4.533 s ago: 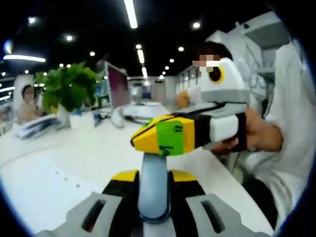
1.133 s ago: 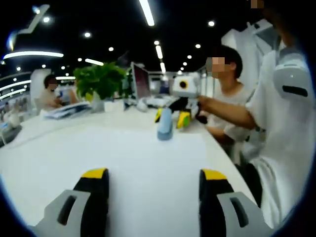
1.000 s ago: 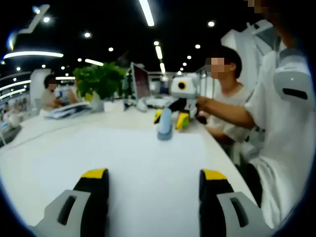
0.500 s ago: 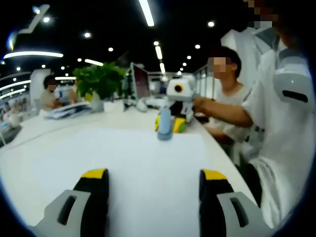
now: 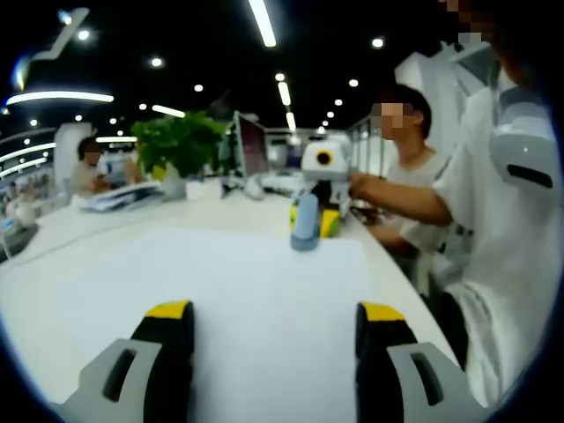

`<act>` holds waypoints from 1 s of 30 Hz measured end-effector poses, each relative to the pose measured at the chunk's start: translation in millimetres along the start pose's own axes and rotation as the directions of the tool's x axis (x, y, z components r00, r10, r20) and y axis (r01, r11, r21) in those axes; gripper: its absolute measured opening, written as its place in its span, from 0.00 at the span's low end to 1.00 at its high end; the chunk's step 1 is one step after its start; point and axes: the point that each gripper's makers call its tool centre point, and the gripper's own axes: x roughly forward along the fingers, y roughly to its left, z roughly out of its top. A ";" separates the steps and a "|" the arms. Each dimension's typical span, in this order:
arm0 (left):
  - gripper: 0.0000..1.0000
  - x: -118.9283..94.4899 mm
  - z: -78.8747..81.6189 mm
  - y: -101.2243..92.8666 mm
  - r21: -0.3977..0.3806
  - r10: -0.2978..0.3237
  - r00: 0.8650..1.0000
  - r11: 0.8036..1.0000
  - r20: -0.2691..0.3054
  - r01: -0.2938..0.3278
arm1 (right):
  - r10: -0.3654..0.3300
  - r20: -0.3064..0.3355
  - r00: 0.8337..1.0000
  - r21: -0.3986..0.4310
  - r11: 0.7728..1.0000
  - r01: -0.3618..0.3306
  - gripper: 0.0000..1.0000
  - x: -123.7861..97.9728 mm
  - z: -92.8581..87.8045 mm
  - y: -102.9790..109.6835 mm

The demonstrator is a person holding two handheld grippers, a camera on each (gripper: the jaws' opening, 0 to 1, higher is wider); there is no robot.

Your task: Pick up the paper insert the paper into the punch align the paper edges press the punch to punch holes

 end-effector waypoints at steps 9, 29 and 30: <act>0.74 0.0 -0.7 1.0 0.000 0.001 1.000 1.000 0.000 -0.001 | 0.030 -0.001 1.000 -0.003 1.000 -0.030 0.22 2.0 1.0 4.5; 0.74 -0.7 -2.4 -1.2 0.001 0.001 1.000 1.000 0.001 -0.001 | 0.062 0.000 0.998 -0.006 0.998 -0.062 0.22 2.0 1.0 11.0; 0.74 -0.7 -2.4 -1.3 0.001 0.000 1.000 1.000 0.001 0.000 | 0.063 0.001 0.998 -0.004 0.998 -0.063 0.22 2.2 1.3 11.8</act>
